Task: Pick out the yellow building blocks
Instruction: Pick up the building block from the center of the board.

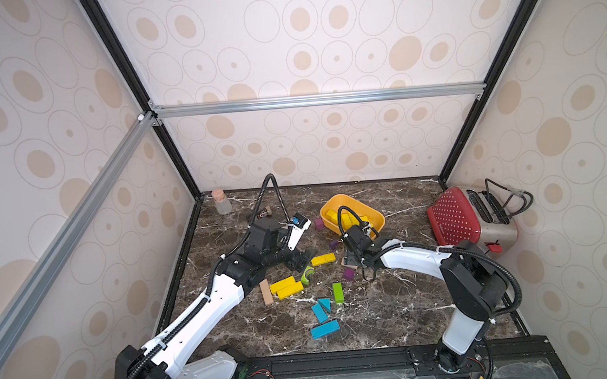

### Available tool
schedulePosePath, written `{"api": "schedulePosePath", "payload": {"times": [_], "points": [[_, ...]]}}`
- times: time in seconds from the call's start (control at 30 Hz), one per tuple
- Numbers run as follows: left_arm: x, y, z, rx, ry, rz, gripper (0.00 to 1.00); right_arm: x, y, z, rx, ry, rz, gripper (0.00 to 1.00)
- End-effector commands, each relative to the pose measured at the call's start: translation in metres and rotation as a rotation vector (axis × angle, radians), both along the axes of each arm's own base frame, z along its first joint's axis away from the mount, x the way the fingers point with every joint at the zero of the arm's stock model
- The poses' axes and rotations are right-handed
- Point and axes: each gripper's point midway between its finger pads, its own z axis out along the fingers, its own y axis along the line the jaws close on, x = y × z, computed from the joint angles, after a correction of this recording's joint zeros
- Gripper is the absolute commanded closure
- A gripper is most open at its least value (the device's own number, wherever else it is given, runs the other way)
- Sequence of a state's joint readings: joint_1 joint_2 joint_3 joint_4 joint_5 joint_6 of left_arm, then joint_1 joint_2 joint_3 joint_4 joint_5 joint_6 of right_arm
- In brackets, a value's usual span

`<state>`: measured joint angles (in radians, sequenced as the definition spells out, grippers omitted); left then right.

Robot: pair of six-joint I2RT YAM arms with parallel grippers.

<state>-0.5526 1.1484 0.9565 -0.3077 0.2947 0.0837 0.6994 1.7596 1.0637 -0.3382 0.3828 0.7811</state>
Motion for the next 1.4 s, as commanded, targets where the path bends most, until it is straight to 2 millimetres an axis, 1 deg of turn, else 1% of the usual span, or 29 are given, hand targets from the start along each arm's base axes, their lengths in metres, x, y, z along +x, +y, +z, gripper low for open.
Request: {"api": "schedulePosePath", "payload": {"times": [0.0, 0.23, 0.6, 0.87, 1.03, 1.23, 1.37], "points": [[0.002, -0.003, 0.005, 0.001, -0.030, -0.024, 0.14, 0.010, 0.012, 0.001, -0.001, -0.015, -0.026, 0.23], [0.003, -0.001, 0.003, 0.006, -0.023, -0.011, 0.14, 0.013, 0.014, -0.012, -0.044, 0.008, -0.026, 0.24], [0.006, -0.007, -0.004, 0.003, 0.010, -0.019, 0.13, 0.010, 0.007, -0.026, -0.066, 0.028, -0.064, 0.24], [0.007, -0.008, -0.006, -0.003, 0.017, -0.014, 0.13, 0.013, 0.014, -0.032, -0.039, 0.041, -0.053, 0.25], [0.009, -0.009, -0.006, -0.014, 0.028, -0.010, 0.13, 0.013, 0.020, -0.032, -0.014, 0.048, -0.039, 0.27], [0.010, -0.013, -0.007, -0.038, 0.050, -0.004, 0.13, 0.018, 0.018, -0.029, -0.009, 0.049, -0.041, 0.27], [0.011, -0.012, -0.006, -0.035, 0.046, 0.001, 0.12, 0.021, 0.017, -0.031, -0.018, 0.057, -0.030, 0.35]]}}
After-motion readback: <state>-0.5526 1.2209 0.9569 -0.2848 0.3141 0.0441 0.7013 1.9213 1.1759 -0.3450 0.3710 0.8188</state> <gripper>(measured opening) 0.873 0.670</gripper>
